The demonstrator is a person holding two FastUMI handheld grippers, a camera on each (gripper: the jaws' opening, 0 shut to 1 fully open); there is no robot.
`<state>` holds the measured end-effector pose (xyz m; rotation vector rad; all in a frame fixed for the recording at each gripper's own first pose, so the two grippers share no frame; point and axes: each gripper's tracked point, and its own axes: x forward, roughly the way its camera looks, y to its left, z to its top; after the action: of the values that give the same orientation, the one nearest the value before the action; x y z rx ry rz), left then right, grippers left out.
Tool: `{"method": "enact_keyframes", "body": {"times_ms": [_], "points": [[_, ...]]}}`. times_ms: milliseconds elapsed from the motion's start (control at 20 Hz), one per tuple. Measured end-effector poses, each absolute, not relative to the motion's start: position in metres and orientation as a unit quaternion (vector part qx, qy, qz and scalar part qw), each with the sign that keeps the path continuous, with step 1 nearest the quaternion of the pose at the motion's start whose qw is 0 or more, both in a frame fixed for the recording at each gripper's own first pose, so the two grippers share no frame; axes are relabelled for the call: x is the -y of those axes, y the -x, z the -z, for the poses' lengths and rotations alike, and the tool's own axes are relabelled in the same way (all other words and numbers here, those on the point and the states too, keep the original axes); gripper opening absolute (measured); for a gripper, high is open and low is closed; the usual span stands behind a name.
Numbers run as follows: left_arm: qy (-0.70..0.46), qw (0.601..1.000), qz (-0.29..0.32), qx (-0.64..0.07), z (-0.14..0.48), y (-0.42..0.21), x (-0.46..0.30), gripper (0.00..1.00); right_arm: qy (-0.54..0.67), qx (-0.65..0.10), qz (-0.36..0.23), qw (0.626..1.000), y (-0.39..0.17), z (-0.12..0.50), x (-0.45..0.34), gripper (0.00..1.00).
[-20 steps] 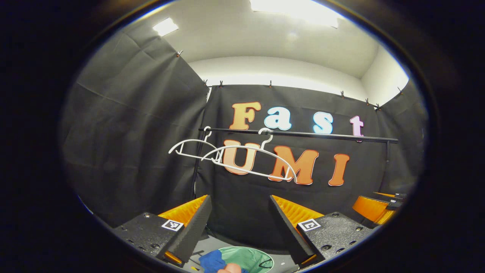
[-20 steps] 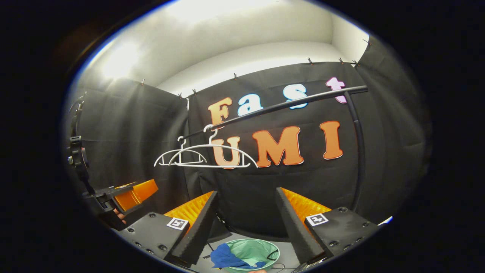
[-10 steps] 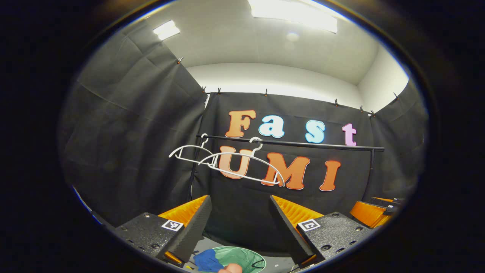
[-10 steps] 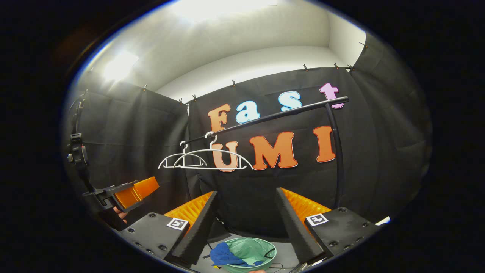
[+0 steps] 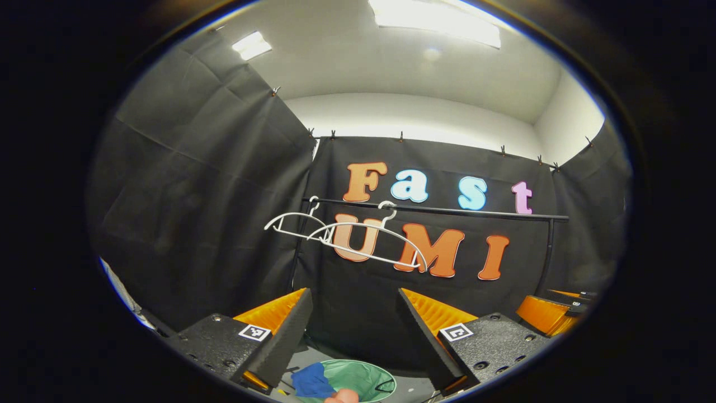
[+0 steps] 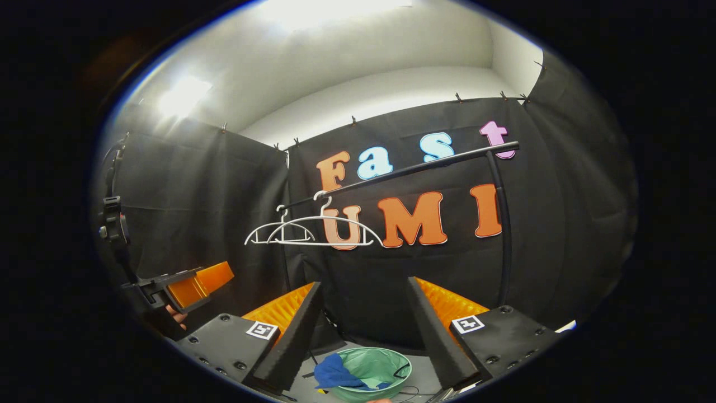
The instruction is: Grasp the clothes on the hanger with both hands and then place them into the laundry hamper below.
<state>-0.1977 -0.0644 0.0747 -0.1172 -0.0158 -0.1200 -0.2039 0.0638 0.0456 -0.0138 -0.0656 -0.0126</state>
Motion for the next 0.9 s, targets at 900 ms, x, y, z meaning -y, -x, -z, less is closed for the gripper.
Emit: {"method": "enact_keyframes", "body": {"times_ms": [900], "points": [[0.047,0.996,0.074,0.004,-0.073,0.200,0.073,0.95,-0.003,0.020,0.007,1.000,0.211,-0.024,-0.065,0.97]]}}
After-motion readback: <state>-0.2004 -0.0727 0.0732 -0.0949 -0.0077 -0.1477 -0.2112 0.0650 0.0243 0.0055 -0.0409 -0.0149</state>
